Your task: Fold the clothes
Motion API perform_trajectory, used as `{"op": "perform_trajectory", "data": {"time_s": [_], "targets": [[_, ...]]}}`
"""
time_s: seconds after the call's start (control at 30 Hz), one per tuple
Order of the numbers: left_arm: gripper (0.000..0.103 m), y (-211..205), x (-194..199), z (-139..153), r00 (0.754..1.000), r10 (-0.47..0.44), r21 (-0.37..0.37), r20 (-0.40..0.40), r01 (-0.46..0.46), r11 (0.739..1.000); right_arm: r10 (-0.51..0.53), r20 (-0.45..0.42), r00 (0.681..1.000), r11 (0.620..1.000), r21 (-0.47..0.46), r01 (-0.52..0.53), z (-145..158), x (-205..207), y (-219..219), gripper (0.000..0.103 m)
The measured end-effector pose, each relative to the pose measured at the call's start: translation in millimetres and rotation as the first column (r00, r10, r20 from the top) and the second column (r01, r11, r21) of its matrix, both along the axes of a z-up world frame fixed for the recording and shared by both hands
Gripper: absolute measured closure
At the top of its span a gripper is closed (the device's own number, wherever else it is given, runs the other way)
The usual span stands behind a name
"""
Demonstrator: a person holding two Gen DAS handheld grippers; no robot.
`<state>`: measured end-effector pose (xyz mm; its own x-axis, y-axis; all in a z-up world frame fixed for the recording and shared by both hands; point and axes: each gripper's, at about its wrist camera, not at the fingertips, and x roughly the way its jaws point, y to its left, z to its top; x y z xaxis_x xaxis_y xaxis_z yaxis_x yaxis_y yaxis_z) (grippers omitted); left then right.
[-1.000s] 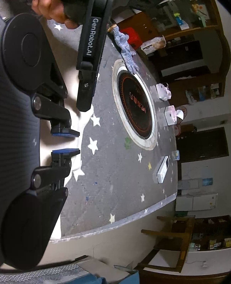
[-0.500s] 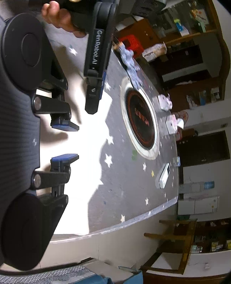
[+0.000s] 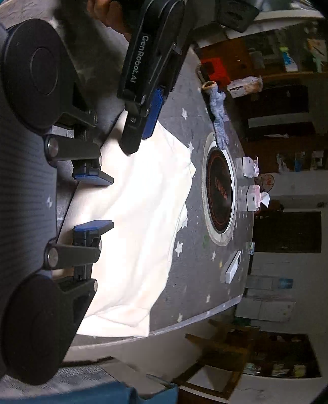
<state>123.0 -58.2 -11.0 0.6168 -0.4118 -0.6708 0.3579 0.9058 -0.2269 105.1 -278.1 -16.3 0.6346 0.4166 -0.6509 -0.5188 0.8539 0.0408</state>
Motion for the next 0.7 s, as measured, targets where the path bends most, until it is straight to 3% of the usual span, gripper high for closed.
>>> {"op": "perform_trajectory", "data": {"time_s": [0.13, 0.37, 0.5, 0.7], "targets": [[0.06, 3, -2, 7, 1.0, 0.017, -0.022, -0.01, -0.017, 1.0, -0.029, -0.004, 1.0, 0.999, 0.022, 0.03, 4, -6, -5, 0.072], [0.044, 1, -19, 20, 0.998, 0.058, -0.02, -0.006, -0.058, 0.998, -0.081, -0.011, 0.997, 0.995, 0.06, 0.081, 12, -16, -13, 0.048], [0.034, -2, -31, 23, 0.997, 0.074, -0.005, 0.0, -0.074, 0.997, -0.103, -0.012, 0.995, 0.992, 0.075, 0.103, 14, -25, -17, 0.044], [0.021, -1, -47, 25, 0.994, 0.105, 0.005, 0.003, -0.105, 0.994, -0.135, -0.006, 0.991, 0.987, 0.089, 0.135, 15, -40, -20, 0.026]]}}
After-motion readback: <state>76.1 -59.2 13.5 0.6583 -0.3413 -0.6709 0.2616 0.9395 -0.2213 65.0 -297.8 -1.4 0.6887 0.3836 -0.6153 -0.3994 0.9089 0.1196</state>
